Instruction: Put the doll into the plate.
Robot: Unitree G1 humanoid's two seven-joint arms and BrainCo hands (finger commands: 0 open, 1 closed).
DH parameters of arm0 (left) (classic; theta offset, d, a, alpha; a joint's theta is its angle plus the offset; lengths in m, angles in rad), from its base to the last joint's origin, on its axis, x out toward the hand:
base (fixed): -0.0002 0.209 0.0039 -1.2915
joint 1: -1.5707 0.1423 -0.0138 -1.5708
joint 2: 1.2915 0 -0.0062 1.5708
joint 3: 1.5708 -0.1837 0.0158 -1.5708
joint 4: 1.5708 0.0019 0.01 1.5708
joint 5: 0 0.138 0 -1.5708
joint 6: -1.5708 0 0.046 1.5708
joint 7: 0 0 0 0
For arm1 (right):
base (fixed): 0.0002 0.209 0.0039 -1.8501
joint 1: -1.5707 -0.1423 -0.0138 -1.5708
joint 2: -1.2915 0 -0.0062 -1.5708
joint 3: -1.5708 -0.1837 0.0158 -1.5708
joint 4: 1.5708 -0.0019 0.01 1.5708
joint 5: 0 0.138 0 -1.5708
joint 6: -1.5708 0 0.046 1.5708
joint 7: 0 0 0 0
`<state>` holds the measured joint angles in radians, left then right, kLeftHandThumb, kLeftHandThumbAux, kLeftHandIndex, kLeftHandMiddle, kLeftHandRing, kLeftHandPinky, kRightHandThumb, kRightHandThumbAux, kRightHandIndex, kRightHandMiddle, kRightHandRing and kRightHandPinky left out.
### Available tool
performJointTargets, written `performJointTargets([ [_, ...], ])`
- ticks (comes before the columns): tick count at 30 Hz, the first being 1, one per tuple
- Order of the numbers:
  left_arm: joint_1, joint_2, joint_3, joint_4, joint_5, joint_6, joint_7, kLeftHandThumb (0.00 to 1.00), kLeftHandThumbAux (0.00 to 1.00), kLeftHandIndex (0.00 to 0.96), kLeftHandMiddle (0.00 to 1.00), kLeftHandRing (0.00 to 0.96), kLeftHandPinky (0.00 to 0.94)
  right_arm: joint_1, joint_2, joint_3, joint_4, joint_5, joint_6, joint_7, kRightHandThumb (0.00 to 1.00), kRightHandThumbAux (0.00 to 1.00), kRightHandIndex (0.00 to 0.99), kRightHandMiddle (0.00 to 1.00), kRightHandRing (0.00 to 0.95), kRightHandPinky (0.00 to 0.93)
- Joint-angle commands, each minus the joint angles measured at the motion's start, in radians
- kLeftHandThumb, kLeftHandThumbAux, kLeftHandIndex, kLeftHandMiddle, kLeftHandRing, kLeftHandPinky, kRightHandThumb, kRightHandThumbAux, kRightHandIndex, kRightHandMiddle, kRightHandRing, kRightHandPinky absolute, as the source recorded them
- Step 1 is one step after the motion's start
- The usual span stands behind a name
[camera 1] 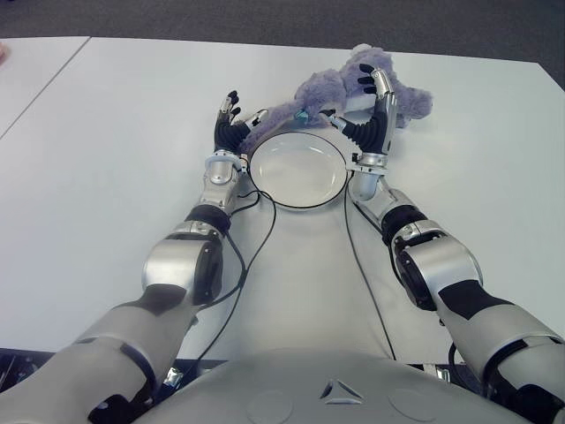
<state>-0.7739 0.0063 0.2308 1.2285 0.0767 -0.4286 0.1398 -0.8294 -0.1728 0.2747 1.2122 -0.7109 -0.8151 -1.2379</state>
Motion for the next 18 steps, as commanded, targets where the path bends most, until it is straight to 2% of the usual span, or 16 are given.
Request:
performJointTargets([
  [1, 0.215, -0.034, 0.016, 0.143, -0.006, 0.157, 0.003, 0.0, 0.664, 0.057, 0.072, 0.079, 0.127, -0.036, 0.035, 0.072, -0.06, -0.207, -0.09, -0.377, 0.0, 0.631, 0.258, 0.288, 0.332, 0.333],
  [4, 0.214, -0.034, 0.016, 0.142, -0.006, 0.158, 0.004, 0.0, 0.664, 0.058, 0.073, 0.079, 0.128, -0.035, 0.041, 0.069, -0.041, -0.213, -0.108, -0.377, 0.0, 0.605, 0.257, 0.29, 0.333, 0.344],
  [6, 0.215, -0.034, 0.016, 0.142, -0.005, 0.158, 0.004, 0.0, 0.664, 0.058, 0.075, 0.08, 0.13, -0.036, 0.044, 0.063, -0.032, -0.221, -0.115, -0.377, 0.0, 0.596, 0.249, 0.306, 0.354, 0.392],
  [10, 0.215, -0.033, 0.016, 0.141, -0.003, 0.156, 0.007, 0.0, 0.667, 0.059, 0.077, 0.081, 0.129, -0.037, 0.046, 0.07, 0.01, -0.228, -0.121, -0.377, 0.0, 0.607, 0.243, 0.328, 0.378, 0.416],
  [18, 0.214, -0.033, 0.012, 0.142, 0.001, 0.156, 0.008, 0.0, 0.673, 0.055, 0.077, 0.081, 0.126, -0.08, 0.053, 0.094, 0.063, -0.234, -0.069, -0.377, 0.002, 0.705, 0.264, 0.358, 0.399, 0.414],
])
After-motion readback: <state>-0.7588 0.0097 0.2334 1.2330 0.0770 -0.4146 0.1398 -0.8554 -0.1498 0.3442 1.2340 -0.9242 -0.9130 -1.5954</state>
